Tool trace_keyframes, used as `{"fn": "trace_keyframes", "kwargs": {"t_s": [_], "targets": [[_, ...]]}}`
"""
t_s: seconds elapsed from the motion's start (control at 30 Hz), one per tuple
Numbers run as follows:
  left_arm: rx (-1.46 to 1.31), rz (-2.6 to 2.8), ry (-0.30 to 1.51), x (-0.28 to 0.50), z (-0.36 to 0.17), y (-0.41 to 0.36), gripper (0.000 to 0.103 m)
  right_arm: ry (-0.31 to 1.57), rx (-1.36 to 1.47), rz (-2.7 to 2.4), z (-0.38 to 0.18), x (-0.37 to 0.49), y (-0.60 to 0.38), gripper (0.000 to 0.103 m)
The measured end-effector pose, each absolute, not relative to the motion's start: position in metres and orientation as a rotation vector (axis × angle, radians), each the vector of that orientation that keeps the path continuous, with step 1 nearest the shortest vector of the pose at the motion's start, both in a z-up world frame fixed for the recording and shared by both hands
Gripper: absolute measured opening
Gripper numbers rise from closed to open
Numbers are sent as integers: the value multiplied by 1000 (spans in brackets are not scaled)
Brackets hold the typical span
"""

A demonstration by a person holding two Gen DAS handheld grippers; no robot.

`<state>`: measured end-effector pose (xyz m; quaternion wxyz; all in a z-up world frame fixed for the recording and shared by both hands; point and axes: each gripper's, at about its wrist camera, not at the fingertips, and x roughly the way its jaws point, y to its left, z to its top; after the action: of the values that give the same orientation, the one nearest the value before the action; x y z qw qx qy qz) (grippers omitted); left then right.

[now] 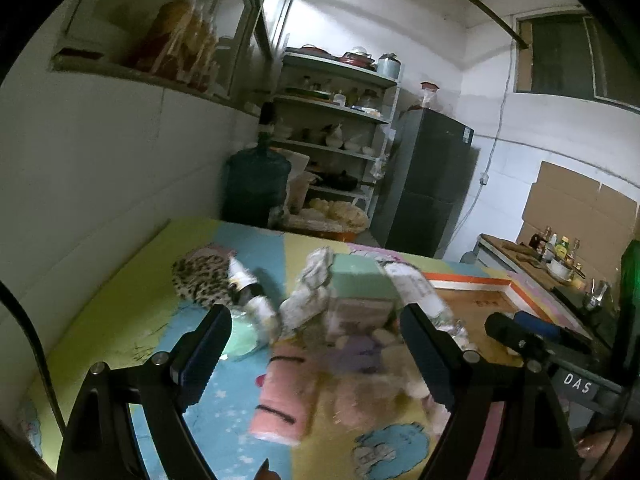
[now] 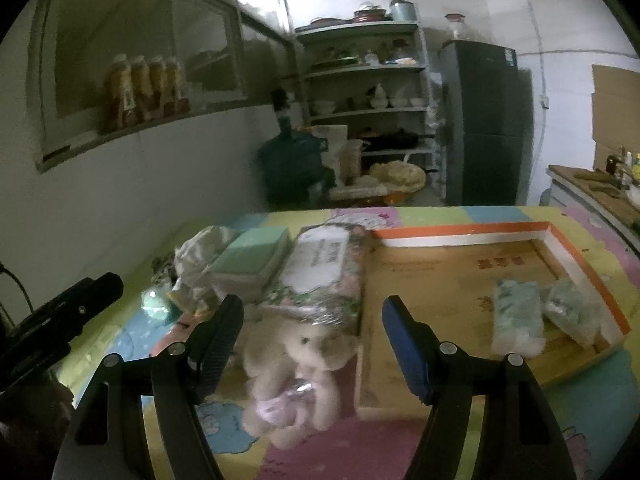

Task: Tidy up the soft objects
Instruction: 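Grasp the pink rolled towel with the left tool while the right tool grasps the clear bag with brown item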

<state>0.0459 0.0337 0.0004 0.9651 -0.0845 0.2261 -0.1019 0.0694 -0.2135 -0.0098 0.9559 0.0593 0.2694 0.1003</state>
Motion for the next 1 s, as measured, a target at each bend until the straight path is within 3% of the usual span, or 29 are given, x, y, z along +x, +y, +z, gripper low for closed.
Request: {"fn": "trace_keyframes", "kwargs": {"t_s": [0.73,0.83,0.97,1.0], "targets": [[-46,-303,703,64,-73,44,85,584,74,274,-19,74,-178,73],[-46,-307,725,67,-78,43,75,603,73,308,-23,75,-173,73],[-27,-298,729,68,-83,41,49,641,65,369,-32,74,-161,74],[-23,-300,730,68,-83,41,47,649,61,382,-35,73,-158,74]]}}
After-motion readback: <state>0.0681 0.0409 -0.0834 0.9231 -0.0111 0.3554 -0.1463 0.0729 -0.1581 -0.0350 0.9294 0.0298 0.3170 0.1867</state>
